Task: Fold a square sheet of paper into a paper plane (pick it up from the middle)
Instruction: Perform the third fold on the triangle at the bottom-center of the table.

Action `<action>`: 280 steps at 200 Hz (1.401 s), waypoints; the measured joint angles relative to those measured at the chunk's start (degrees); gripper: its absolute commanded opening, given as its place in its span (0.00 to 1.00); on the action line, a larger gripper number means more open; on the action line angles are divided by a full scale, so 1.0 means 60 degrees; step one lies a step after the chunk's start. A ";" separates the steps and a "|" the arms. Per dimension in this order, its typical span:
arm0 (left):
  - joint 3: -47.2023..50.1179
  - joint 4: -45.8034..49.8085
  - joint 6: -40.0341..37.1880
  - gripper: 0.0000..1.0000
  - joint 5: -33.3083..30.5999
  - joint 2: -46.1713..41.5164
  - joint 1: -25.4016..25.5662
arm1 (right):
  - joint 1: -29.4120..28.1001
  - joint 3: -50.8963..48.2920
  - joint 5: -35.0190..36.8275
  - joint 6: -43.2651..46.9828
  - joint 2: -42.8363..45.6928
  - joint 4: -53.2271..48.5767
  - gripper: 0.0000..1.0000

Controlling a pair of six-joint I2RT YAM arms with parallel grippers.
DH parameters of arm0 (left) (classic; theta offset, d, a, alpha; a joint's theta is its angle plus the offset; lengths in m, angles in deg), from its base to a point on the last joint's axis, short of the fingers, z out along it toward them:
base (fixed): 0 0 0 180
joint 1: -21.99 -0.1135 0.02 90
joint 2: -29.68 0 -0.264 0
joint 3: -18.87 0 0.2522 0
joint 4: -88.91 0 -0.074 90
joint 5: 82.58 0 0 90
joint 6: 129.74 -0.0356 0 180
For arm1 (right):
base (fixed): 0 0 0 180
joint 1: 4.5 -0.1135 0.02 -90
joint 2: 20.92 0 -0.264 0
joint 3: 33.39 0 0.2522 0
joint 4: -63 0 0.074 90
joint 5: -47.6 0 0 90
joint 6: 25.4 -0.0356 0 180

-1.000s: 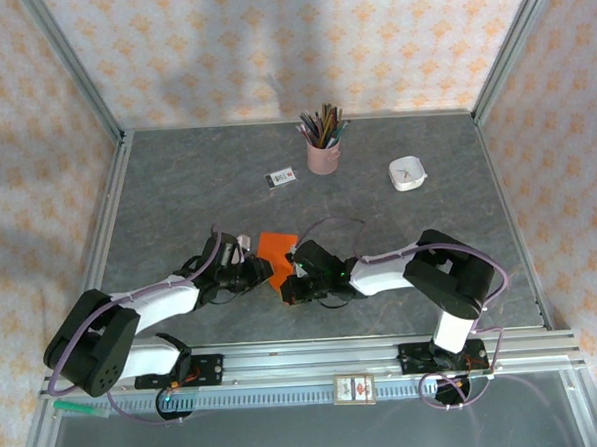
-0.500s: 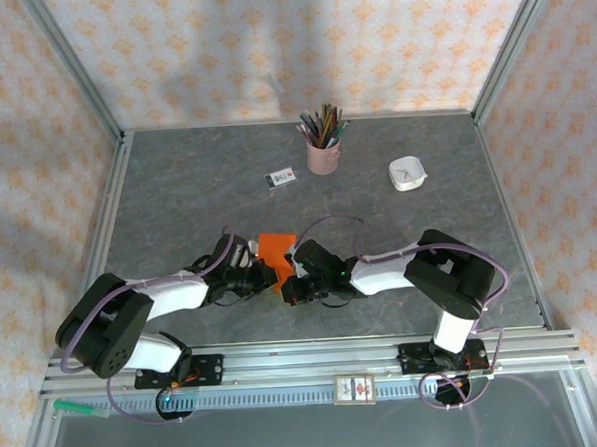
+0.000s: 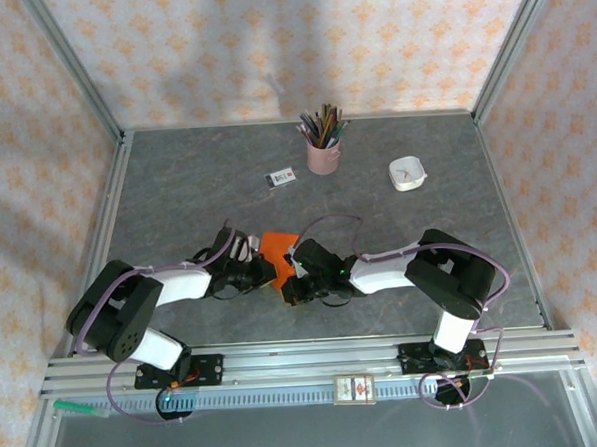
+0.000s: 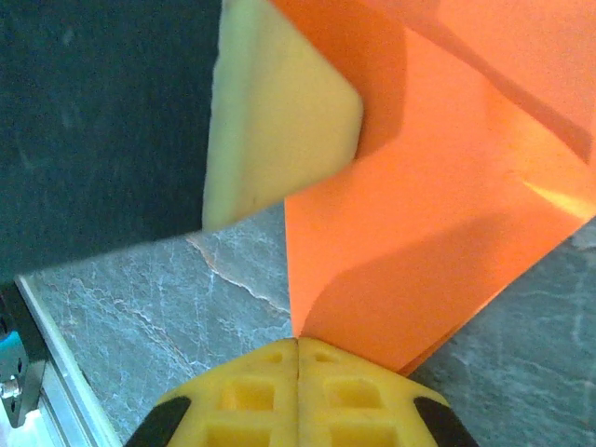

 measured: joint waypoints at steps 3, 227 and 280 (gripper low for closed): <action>-0.0025 0.0000 -0.0047 0.13 0.0004 0.0029 -0.0036 | 0.0000 0.0004 0.0000 0.0004 0.0000 -0.0004 0.00; -0.0084 -0.0619 -0.0852 0.25 0.1202 -0.0477 -0.1810 | 0.0062 -0.0025 -0.0076 0.0215 0.0055 -0.0178 0.00; 0.0299 -0.0889 -0.0772 0.26 0.1213 -0.0525 -0.0984 | 0.0062 -0.0029 -0.0076 0.0248 0.0055 -0.0178 0.00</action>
